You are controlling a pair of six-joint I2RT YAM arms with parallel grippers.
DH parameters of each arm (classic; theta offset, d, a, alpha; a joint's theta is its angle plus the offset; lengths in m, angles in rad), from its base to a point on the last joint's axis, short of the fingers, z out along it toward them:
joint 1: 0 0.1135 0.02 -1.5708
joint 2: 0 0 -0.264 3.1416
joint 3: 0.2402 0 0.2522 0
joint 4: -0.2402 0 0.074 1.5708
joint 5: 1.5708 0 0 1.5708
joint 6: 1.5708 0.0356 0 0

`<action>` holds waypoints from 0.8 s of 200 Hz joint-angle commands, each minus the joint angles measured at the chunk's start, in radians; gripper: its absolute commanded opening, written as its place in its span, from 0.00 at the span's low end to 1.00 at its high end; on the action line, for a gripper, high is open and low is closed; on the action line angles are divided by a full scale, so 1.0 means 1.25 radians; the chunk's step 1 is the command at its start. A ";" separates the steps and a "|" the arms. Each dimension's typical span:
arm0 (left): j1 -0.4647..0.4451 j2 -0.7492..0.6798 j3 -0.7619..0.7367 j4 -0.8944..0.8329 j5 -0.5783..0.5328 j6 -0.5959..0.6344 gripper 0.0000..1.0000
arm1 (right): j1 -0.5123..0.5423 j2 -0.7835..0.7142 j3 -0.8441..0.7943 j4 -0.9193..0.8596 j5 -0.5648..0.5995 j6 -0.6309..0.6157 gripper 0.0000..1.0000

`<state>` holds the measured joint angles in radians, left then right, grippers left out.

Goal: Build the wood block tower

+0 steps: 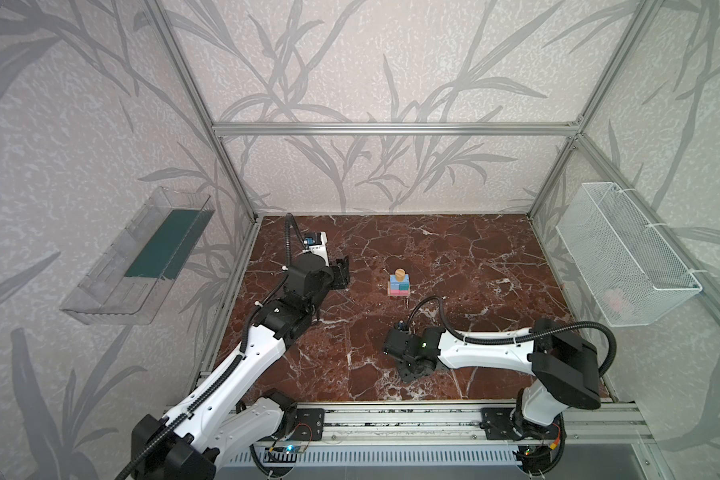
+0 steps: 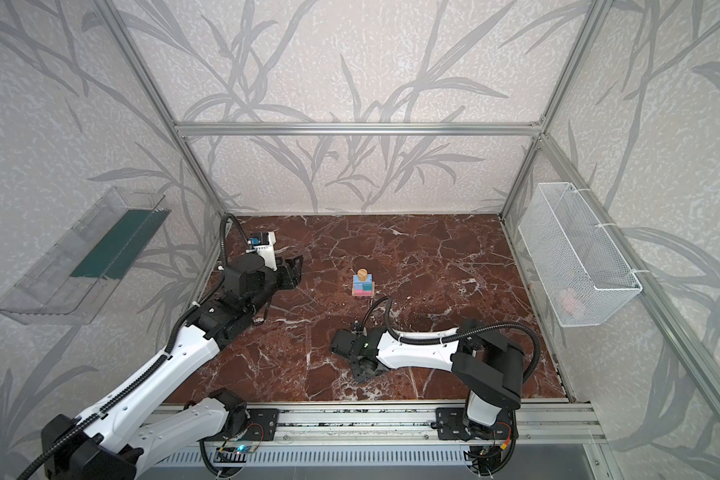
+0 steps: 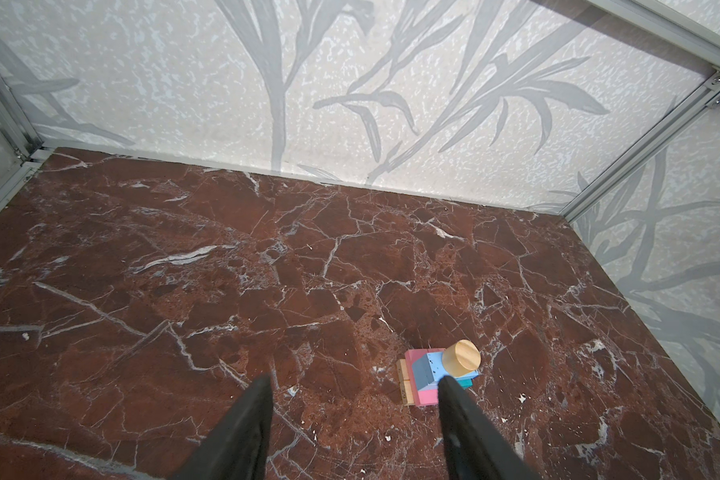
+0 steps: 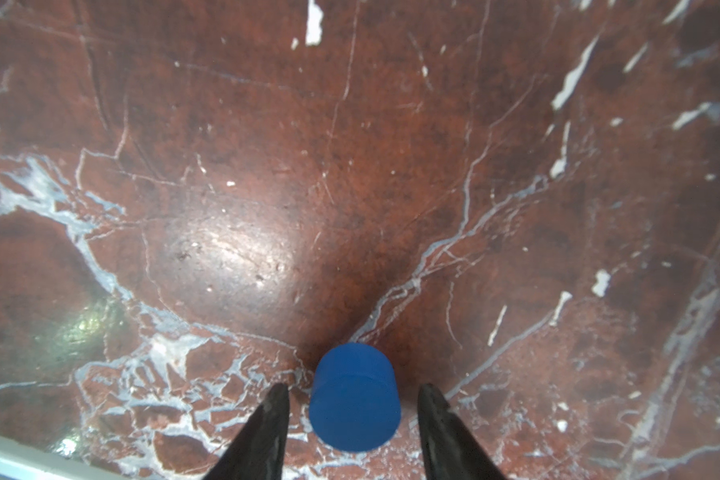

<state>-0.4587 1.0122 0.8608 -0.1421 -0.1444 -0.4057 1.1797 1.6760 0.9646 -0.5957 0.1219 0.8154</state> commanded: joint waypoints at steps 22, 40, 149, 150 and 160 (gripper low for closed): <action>0.008 0.000 -0.009 0.012 0.006 -0.012 0.62 | -0.006 -0.011 -0.007 -0.008 0.002 0.006 0.48; 0.008 0.001 -0.009 0.012 0.006 -0.013 0.62 | -0.006 -0.010 -0.007 -0.009 0.002 0.006 0.47; 0.011 0.004 -0.010 0.016 0.015 -0.014 0.62 | -0.010 -0.002 0.000 -0.009 -0.003 0.007 0.42; 0.011 0.004 -0.010 0.016 0.015 -0.014 0.62 | -0.010 -0.002 0.000 -0.008 -0.003 0.006 0.42; 0.012 0.004 -0.010 0.015 0.015 -0.014 0.62 | -0.011 -0.001 0.000 -0.009 -0.004 0.007 0.42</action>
<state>-0.4496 1.0153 0.8608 -0.1413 -0.1291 -0.4156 1.1740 1.6760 0.9638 -0.5957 0.1211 0.8188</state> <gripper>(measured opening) 0.617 0.421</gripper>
